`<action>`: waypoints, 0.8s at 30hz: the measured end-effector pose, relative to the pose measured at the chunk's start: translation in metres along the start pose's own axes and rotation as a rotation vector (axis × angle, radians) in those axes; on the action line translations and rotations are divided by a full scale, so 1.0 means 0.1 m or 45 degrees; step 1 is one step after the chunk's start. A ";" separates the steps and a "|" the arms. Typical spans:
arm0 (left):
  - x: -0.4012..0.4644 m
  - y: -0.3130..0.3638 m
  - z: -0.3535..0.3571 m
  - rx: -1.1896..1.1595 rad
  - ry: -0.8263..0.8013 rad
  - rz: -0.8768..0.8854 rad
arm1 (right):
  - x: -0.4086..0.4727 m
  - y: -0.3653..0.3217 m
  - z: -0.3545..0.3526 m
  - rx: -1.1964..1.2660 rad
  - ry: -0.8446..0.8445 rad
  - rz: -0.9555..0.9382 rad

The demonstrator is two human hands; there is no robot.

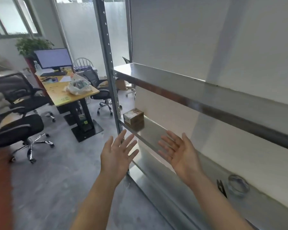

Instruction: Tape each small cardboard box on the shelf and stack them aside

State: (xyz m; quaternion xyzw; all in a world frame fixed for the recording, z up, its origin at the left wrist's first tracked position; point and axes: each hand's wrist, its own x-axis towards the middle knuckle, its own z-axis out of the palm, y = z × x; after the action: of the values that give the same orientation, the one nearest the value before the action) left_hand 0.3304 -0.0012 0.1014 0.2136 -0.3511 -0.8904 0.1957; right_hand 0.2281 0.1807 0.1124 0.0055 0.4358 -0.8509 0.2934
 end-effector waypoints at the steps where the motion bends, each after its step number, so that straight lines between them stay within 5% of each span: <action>1: 0.15 0.05 -0.07 -0.007 0.020 0.002 | 0.20 0.05 0.05 0.017 0.001 0.005; 13: 2.24 0.66 -0.46 0.339 0.105 0.056 | 2.60 0.53 0.54 0.020 0.080 0.152; 24: 3.69 0.85 -0.74 0.673 -0.029 -0.039 | 3.53 0.78 0.58 -0.241 0.337 0.064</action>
State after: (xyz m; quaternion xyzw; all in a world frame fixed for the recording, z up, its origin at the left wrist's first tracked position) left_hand 0.0789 -0.2826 0.0232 0.2523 -0.5704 -0.7731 0.1157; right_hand -0.0110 -0.0720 -0.0031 0.1006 0.5487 -0.7901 0.2539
